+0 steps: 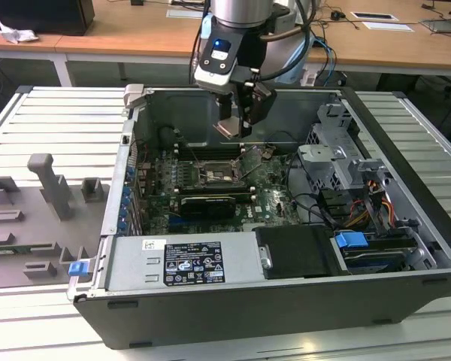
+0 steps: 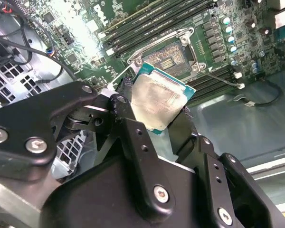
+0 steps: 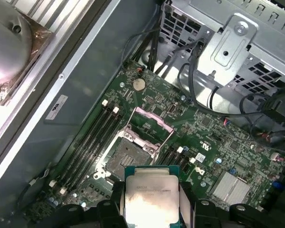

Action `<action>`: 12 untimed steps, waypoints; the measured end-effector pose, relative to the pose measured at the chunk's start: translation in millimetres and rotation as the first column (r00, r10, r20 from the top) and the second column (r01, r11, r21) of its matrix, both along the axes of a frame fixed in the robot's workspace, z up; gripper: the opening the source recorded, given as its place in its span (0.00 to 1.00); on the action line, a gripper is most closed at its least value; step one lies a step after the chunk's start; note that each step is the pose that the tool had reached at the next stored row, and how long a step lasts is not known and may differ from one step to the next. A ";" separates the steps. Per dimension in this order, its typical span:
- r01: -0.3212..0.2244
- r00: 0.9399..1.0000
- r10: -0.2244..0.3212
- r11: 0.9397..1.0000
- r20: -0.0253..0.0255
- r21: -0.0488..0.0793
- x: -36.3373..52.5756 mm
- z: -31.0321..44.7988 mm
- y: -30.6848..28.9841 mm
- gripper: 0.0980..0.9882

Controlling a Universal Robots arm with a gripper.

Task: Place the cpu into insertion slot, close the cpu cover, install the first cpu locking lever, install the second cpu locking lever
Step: 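Place the cpu into insertion slot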

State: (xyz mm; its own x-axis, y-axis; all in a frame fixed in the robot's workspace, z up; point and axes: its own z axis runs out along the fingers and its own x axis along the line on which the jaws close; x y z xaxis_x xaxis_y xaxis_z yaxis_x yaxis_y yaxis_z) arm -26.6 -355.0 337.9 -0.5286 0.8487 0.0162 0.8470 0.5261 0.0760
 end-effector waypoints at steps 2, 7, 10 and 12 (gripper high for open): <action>0.021 1.000 -0.021 1.000 0.000 0.000 0.0 -0.7 0.0 0.50; 0.100 0.995 -0.100 0.995 0.000 0.000 0.0 -3.3 0.0 0.50; 0.127 0.992 -0.127 0.992 0.000 0.000 0.0 -4.2 0.0 0.50; 0.159 0.987 -0.159 0.987 0.000 0.000 0.0 -5.3 0.0 0.50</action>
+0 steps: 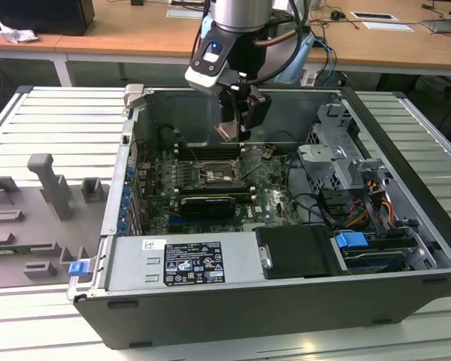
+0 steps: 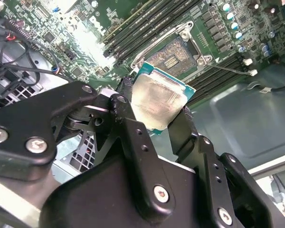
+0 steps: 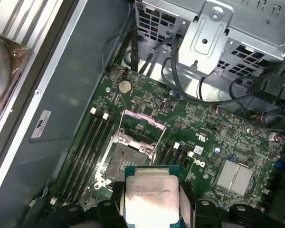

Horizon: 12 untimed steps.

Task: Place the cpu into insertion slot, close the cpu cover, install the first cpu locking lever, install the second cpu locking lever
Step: 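Place the cpu into insertion slot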

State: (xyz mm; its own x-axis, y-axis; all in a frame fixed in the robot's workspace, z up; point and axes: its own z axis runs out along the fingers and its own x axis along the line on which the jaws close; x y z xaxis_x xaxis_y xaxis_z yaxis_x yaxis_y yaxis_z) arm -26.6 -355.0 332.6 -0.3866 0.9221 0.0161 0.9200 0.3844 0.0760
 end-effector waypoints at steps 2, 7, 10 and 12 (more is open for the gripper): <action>0.018 1.000 -0.018 1.000 0.000 0.000 -0.1 -0.7 0.4 0.50; 0.069 0.998 -0.069 0.998 0.000 -0.001 0.0 -2.6 0.8 0.50; 0.102 0.995 -0.102 0.995 0.000 0.000 0.0 -3.7 0.8 0.50; 0.130 0.991 -0.130 0.991 0.000 0.000 0.0 -4.5 0.8 0.50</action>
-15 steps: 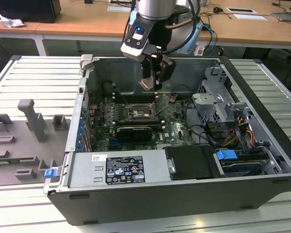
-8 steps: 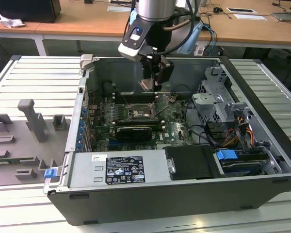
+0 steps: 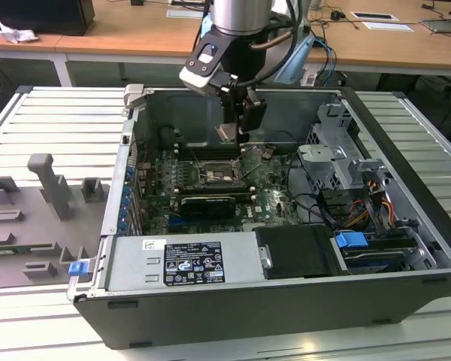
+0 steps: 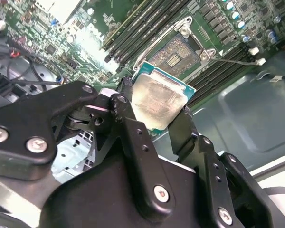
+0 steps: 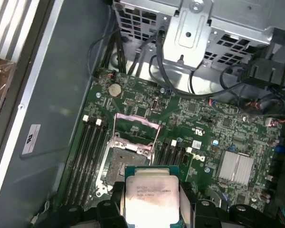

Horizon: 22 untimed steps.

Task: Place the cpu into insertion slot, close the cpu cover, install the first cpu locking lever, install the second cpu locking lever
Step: 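Place the cpu into insertion slot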

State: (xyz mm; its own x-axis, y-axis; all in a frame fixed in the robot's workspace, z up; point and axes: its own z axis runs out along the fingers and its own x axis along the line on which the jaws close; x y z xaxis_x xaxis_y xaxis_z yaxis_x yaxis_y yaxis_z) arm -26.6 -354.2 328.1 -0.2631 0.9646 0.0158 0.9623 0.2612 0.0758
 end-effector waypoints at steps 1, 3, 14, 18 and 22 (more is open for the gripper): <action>0.011 1.000 -0.011 1.000 0.000 0.000 0.0 -0.3 0.0 0.50; 0.033 0.999 -0.033 0.999 0.000 0.000 -0.1 -0.9 0.0 0.50; 0.068 0.998 -0.068 0.998 0.000 0.000 -0.5 -5.7 0.0 0.50; 0.070 0.998 -0.070 0.998 0.000 0.000 -0.5 -8.5 0.0 0.50; 0.080 0.997 -0.080 0.997 0.000 0.000 -0.6 -9.6 0.0 0.50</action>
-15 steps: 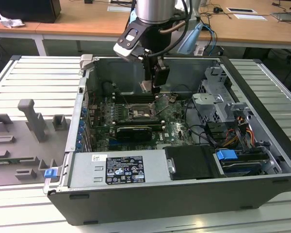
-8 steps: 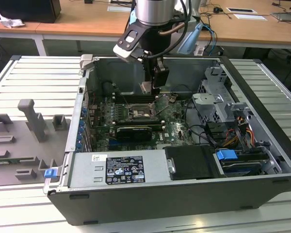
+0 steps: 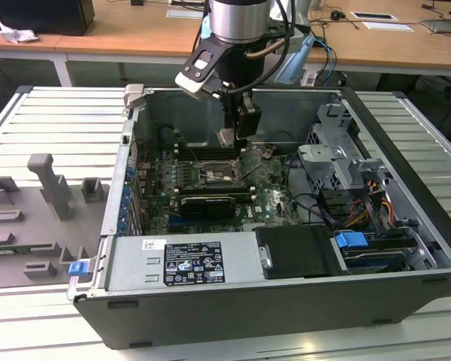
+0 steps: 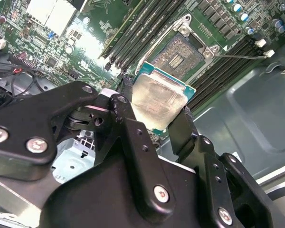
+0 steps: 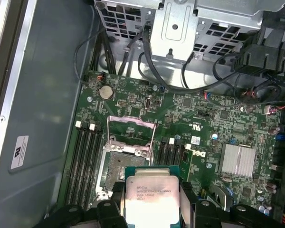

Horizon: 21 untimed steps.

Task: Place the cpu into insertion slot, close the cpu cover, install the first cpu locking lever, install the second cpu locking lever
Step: 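Place the cpu into insertion slot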

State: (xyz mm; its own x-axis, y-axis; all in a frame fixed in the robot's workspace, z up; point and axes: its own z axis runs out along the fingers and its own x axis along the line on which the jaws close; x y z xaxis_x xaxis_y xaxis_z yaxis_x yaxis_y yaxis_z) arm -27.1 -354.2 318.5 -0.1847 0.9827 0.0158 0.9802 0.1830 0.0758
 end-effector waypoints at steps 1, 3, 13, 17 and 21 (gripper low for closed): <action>0.002 1.000 -0.002 1.000 0.000 0.000 0.0 -0.1 0.0 0.50; 0.008 1.000 -0.008 1.000 0.000 0.000 0.0 -0.4 0.0 0.50; 0.029 1.000 -0.029 1.000 0.000 0.000 0.0 -1.7 0.0 0.50; 0.040 0.999 -0.040 0.999 0.000 0.000 0.0 -2.8 0.0 0.50; 0.049 0.999 -0.049 0.999 0.000 0.000 0.0 -3.4 0.0 0.50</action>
State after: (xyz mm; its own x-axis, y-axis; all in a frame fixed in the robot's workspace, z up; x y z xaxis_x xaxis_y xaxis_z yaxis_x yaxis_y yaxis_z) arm -27.1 -354.3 315.1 -0.1367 0.9905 0.0158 0.9879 0.1352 0.0758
